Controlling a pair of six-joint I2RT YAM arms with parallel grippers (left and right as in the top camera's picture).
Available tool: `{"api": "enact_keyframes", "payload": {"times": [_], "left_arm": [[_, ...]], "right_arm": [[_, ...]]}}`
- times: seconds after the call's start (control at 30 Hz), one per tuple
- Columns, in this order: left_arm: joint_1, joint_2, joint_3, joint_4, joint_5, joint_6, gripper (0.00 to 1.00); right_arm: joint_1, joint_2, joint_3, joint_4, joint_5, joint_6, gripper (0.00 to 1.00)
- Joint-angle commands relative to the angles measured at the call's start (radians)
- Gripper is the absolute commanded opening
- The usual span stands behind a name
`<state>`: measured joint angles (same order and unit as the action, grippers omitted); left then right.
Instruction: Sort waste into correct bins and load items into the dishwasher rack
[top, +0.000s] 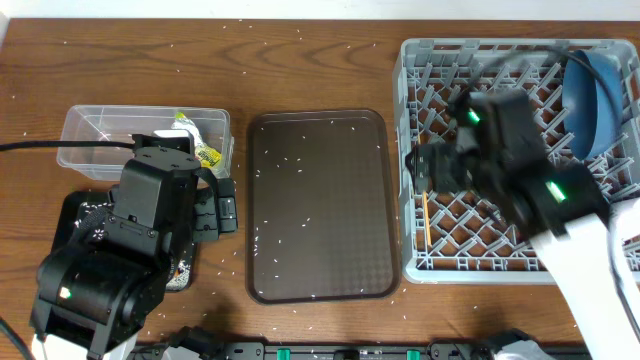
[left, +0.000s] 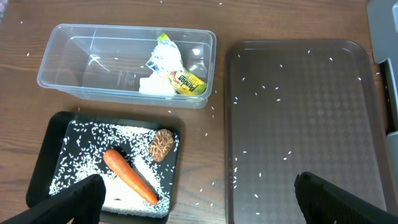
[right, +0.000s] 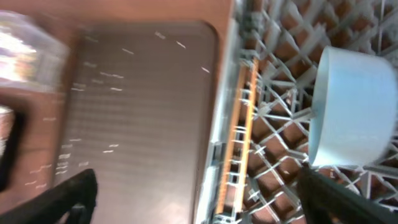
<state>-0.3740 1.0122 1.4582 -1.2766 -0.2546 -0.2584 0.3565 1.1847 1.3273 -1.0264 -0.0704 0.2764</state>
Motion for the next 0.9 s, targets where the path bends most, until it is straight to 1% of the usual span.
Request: {"api": "enact_keyframes", "payload": {"times": [0.0, 0.13, 0.3, 0.5, 0.63, 0.73, 0.87], "left_arm": [[0.005, 0.0, 0.014, -0.003, -0.013, -0.005, 0.98], [0.005, 0.0, 0.014, -0.003, -0.013, -0.005, 0.98], [0.005, 0.0, 0.014, -0.003, -0.013, -0.005, 0.98], [0.005, 0.0, 0.014, -0.003, -0.013, -0.005, 0.98], [0.005, 0.0, 0.014, -0.003, -0.013, -0.005, 0.98], [0.005, 0.0, 0.014, -0.003, -0.013, -0.005, 0.98], [0.005, 0.0, 0.014, -0.003, -0.013, -0.005, 0.98]], "right_arm": [[0.014, -0.121, 0.018, -0.023, -0.008, -0.013, 0.99], [0.013, -0.25, 0.018, -0.092, 0.095, -0.057, 0.99], [0.013, -0.442, 0.017, -0.178, 0.302, -0.058, 0.99], [0.01, -0.6, -0.032, -0.184, 0.382, -0.153, 0.99], [-0.042, -0.694, -0.16, -0.093, 0.385, -0.183, 0.99], [-0.101, -0.772, -0.325, 0.03, 0.378, -0.185, 0.99], [-0.153, -0.853, -0.558, 0.2, 0.32, -0.185, 0.99]]}}
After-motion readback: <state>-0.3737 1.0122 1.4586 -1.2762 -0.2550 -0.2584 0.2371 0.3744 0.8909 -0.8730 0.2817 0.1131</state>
